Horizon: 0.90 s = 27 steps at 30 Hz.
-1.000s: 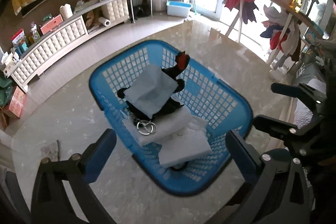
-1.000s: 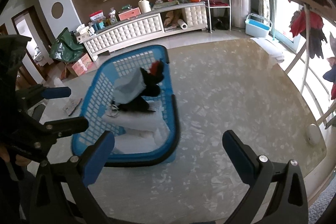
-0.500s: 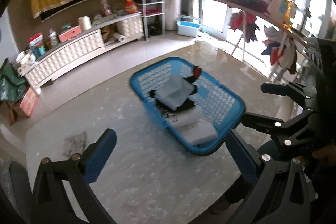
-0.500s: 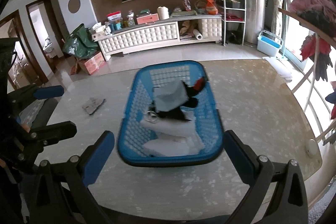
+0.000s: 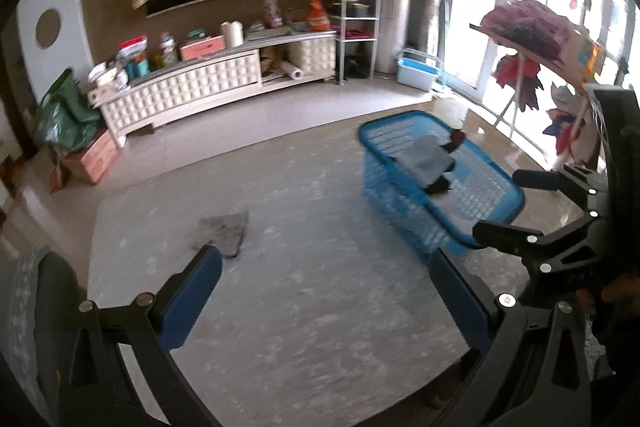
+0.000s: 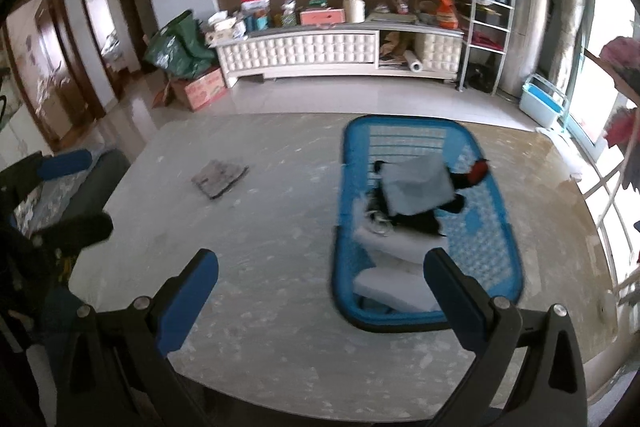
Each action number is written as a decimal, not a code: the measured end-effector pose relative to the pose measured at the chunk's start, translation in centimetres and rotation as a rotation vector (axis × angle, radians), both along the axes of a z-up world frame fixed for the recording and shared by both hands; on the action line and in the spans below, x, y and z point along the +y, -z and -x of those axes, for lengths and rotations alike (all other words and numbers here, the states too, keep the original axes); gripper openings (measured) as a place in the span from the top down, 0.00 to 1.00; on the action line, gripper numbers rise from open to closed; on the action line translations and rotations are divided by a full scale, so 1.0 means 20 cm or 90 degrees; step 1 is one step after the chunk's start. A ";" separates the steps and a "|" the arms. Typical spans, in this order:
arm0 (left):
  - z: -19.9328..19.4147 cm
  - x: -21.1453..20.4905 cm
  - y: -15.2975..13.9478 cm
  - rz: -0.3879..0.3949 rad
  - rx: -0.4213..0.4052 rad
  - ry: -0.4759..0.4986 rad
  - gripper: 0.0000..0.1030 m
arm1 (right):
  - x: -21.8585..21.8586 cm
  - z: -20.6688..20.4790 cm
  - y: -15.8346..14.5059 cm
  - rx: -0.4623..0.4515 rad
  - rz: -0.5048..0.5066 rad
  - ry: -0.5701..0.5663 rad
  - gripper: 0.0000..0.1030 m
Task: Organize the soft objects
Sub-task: 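Withdraw both tools from the basket and reach the right tool to the grey felt pad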
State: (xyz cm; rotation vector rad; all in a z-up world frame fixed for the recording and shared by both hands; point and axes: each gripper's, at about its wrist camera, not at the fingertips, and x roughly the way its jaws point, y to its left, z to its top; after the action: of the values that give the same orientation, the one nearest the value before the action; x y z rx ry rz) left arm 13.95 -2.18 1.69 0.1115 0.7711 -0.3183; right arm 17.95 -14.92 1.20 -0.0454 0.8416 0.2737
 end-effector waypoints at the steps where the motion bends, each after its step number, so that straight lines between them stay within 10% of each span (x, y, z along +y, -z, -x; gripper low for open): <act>1: 0.00 0.04 0.01 0.003 0.004 -0.010 0.00 | 0.04 -0.01 0.01 0.003 0.005 -0.008 0.00; 27: -0.08 0.93 0.26 0.016 0.060 -0.216 0.00 | 0.77 -0.27 0.16 0.017 0.062 -0.157 0.00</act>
State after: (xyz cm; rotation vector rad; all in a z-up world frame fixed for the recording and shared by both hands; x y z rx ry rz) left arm 15.46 16.52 -3.56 -0.0597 0.8631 -0.0105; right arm 23.41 0.57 -2.04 -0.2379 0.8768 0.4652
